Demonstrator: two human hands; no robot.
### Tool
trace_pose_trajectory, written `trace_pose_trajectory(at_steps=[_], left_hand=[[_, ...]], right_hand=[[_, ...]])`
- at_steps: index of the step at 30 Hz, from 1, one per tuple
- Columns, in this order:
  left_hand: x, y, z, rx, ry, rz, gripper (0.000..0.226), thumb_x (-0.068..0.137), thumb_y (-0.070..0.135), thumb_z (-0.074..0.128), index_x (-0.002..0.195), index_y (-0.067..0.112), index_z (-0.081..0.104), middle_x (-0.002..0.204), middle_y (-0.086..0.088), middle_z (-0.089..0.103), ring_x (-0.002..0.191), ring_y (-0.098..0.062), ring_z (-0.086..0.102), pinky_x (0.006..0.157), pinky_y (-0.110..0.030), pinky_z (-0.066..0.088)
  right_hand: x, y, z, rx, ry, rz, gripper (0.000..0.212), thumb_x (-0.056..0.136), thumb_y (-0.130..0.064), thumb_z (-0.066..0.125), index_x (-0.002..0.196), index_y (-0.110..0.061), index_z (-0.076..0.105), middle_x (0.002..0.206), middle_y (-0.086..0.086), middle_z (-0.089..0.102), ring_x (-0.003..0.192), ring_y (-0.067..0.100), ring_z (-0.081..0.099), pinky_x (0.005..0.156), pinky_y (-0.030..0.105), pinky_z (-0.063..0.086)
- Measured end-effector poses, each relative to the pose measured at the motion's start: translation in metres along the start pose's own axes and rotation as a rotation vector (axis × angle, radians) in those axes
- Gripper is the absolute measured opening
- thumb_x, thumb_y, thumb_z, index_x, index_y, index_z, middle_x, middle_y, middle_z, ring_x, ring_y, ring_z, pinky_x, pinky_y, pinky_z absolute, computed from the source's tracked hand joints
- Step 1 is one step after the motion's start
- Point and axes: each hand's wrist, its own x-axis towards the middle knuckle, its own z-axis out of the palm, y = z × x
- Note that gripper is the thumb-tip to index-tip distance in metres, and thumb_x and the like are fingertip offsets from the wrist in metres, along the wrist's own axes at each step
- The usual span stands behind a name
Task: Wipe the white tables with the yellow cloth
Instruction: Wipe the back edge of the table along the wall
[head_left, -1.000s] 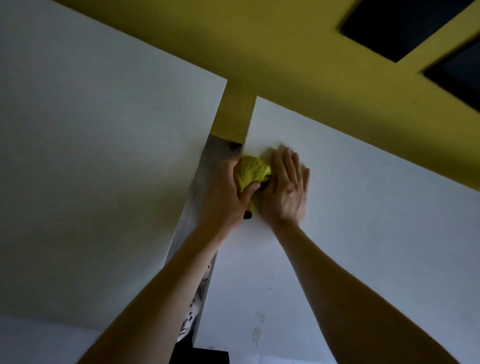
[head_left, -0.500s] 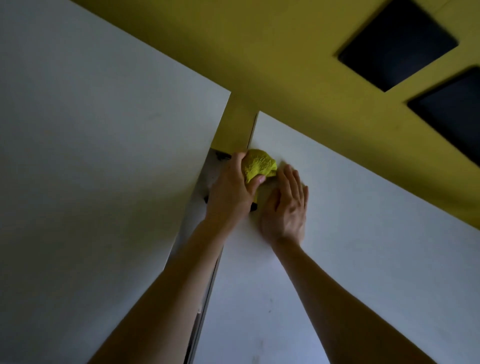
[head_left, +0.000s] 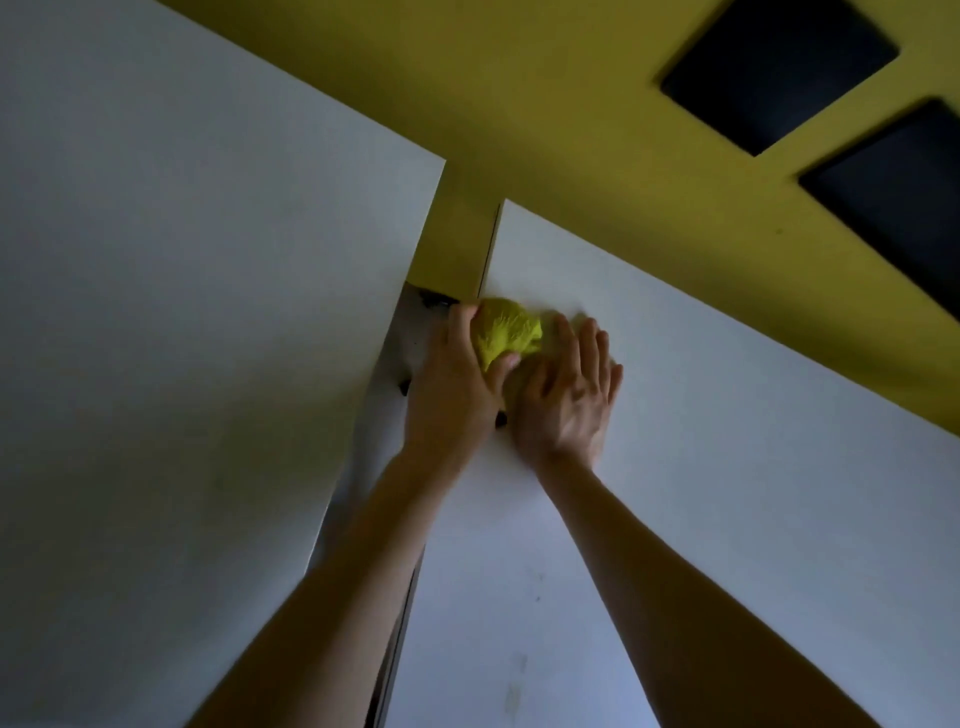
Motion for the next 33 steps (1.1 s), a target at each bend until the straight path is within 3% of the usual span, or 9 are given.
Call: trace_pose_trajectory(at_steps=[3, 10, 14, 17, 19, 22, 29, 33], left_hand=[[-0.031, -0.008, -0.006, -0.033, -0.01, -0.006, 0.067, 0.1, 0.051, 0.068, 0.154, 0.017, 0.047, 0.143, -0.008, 0.06, 0.121, -0.022, 0.062, 0.086, -0.028, 0.047], [0.075, 0.011, 0.028, -0.025, -0.068, -0.061, 0.057, 0.103, 0.04, 0.07, 0.149, 0.017, 0.044, 0.136, -0.015, 0.057, 0.116, -0.039, 0.064, 0.091, -0.049, 0.055], [0.05, 0.007, 0.023, -0.026, -0.045, -0.075, 0.057, 0.104, 0.037, 0.071, 0.149, 0.014, 0.045, 0.136, -0.016, 0.06, 0.116, -0.036, 0.063, 0.088, -0.04, 0.051], [-0.015, 0.006, 0.002, 0.008, -0.065, -0.04, 0.059, 0.104, 0.034, 0.071, 0.152, 0.011, 0.047, 0.135, -0.009, 0.061, 0.114, -0.022, 0.061, 0.084, -0.025, 0.04], [-0.073, 0.001, -0.018, 0.061, -0.079, -0.054, 0.06, 0.105, 0.039, 0.069, 0.154, 0.014, 0.046, 0.135, 0.0, 0.059, 0.111, -0.017, 0.06, 0.084, -0.026, 0.044], [-0.137, -0.004, -0.033, 0.064, -0.124, -0.111, 0.067, 0.103, 0.048, 0.066, 0.158, 0.019, 0.041, 0.142, -0.003, 0.058, 0.116, -0.02, 0.065, 0.088, -0.034, 0.057], [-0.03, 0.019, 0.003, 0.067, -0.074, -0.086, 0.061, 0.104, 0.034, 0.071, 0.154, 0.011, 0.045, 0.14, -0.011, 0.06, 0.12, -0.031, 0.062, 0.086, -0.032, 0.044], [-0.065, 0.008, -0.007, 0.031, -0.066, -0.038, 0.058, 0.104, 0.03, 0.072, 0.152, 0.01, 0.046, 0.129, -0.001, 0.06, 0.107, -0.02, 0.062, 0.089, -0.037, 0.052]], right_hand=[[-0.002, 0.003, 0.001, -0.013, -0.009, -0.01, 0.062, 0.106, -0.038, 0.033, 0.168, -0.031, 0.036, 0.18, 0.003, 0.021, 0.168, 0.022, 0.009, 0.135, 0.054, 0.008], [0.0, 0.008, 0.001, 0.012, 0.01, 0.0, 0.065, 0.1, -0.038, 0.031, 0.162, -0.025, 0.046, 0.178, 0.008, 0.027, 0.167, 0.025, 0.015, 0.134, 0.054, 0.011], [-0.006, 0.014, -0.006, 0.032, -0.055, -0.034, 0.062, 0.107, -0.036, 0.033, 0.167, -0.025, 0.039, 0.18, 0.004, 0.023, 0.168, 0.023, 0.011, 0.135, 0.054, 0.008], [-0.056, 0.039, -0.027, 0.027, -0.099, -0.252, 0.059, 0.113, -0.037, 0.035, 0.17, -0.023, 0.032, 0.18, 0.001, 0.022, 0.168, 0.019, 0.009, 0.135, 0.052, 0.014], [-0.09, 0.053, -0.033, 0.043, -0.088, -0.313, 0.058, 0.113, -0.036, 0.038, 0.17, -0.022, 0.034, 0.179, 0.002, 0.025, 0.168, 0.018, 0.011, 0.135, 0.053, 0.017], [-0.094, 0.053, -0.031, 0.055, -0.061, -0.282, 0.058, 0.112, -0.036, 0.04, 0.168, -0.021, 0.038, 0.177, 0.003, 0.029, 0.168, 0.019, 0.012, 0.134, 0.053, 0.018], [-0.09, 0.056, -0.032, 0.056, -0.033, -0.302, 0.056, 0.113, -0.034, 0.039, 0.167, -0.022, 0.04, 0.177, 0.005, 0.031, 0.167, 0.021, 0.016, 0.135, 0.05, 0.016], [-0.092, 0.054, -0.031, 0.095, -0.011, -0.283, 0.052, 0.114, -0.03, 0.038, 0.165, -0.022, 0.045, 0.175, 0.005, 0.035, 0.166, 0.022, 0.021, 0.135, 0.047, 0.016]])
